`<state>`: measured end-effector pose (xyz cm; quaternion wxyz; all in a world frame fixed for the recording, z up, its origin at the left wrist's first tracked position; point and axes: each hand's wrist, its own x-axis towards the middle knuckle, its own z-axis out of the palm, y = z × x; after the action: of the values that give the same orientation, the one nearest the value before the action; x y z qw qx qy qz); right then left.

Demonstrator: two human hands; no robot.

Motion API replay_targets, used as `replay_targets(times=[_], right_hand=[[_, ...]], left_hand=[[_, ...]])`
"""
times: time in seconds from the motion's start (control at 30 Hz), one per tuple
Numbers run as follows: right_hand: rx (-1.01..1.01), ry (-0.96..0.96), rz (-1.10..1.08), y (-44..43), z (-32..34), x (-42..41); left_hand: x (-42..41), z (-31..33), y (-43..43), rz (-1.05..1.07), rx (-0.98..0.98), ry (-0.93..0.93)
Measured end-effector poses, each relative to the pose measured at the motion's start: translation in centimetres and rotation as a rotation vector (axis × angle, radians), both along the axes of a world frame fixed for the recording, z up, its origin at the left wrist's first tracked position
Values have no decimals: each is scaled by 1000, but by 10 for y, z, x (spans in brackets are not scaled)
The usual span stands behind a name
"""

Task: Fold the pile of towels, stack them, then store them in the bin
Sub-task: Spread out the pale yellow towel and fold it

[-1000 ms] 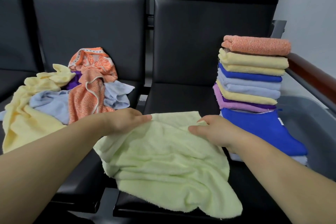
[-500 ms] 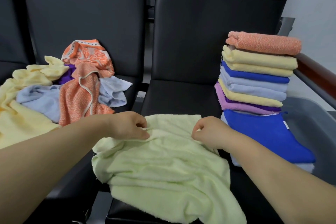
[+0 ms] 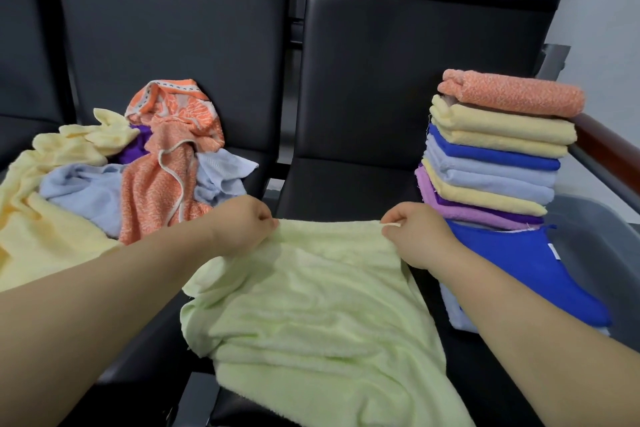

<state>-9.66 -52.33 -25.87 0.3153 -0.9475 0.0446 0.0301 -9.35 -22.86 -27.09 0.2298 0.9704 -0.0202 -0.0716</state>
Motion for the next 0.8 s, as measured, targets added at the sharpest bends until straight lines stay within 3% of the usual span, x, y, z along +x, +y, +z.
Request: replay_targets(times=[0.17, 0.5, 0.8], right_hand=[[-64, -1, 50, 12, -8, 16], [-262, 35, 121, 13, -24, 34], [-277, 122, 110, 23, -17, 39]], left_hand=[[8, -8, -2, -66, 116, 11], [25, -23, -6, -65, 21, -35], [29, -24, -5, -45, 38, -2]])
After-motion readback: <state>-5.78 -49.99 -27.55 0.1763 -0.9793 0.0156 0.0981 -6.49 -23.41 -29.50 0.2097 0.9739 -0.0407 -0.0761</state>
